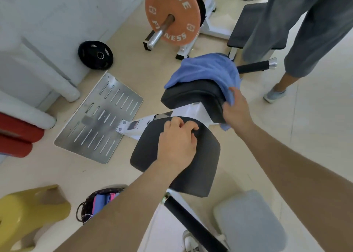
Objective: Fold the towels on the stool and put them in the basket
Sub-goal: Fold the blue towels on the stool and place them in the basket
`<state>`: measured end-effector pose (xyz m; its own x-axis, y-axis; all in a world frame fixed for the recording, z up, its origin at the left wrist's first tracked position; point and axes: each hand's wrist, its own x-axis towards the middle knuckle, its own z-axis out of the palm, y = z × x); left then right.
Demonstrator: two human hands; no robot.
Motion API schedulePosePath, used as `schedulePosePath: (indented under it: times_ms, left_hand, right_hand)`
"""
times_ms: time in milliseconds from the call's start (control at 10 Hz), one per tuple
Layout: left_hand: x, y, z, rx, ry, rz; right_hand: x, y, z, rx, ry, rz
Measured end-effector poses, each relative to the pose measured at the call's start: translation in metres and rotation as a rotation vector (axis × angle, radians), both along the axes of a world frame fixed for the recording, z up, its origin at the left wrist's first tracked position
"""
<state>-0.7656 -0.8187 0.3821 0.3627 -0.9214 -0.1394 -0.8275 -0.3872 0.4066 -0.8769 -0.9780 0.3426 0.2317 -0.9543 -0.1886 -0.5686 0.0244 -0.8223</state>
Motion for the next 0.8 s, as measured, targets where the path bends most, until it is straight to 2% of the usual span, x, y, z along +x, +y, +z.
schedulePosePath:
  times_ms: [100,200,300,400,500,600,700,800]
  left_hand:
    - [0.004,-0.019,-0.005,-0.031,0.073,0.029]
    - [0.002,-0.03,-0.003,-0.04,0.101,0.059]
    - [-0.003,-0.038,0.004,-0.063,0.207,0.116]
    - [-0.009,-0.046,0.023,-0.076,0.583,0.253]
    - [-0.016,-0.045,0.04,-0.082,0.92,0.311]
    - [-0.011,-0.039,0.039,-0.023,0.973,0.466]
    - [-0.014,-0.029,-0.009,0.303,0.389,0.535]
    - [-0.011,-0.005,0.029,0.118,1.135,0.782]
  right_hand:
    - [0.016,-0.039,-0.007,-0.003,0.055,0.021]
    - [0.015,-0.051,-0.008,-0.087,0.063,-0.076]
    - [0.009,-0.04,0.001,0.002,0.004,-0.092]
    - [0.006,0.001,0.012,0.504,-0.401,-0.008]
    - [-0.004,0.051,0.031,0.726,-0.662,0.061]
    - [-0.018,0.079,0.055,0.869,-0.889,0.135]
    - [-0.028,0.098,0.082,0.98,-0.995,0.149]
    - [-0.034,0.113,0.107,1.118,-1.038,0.143]
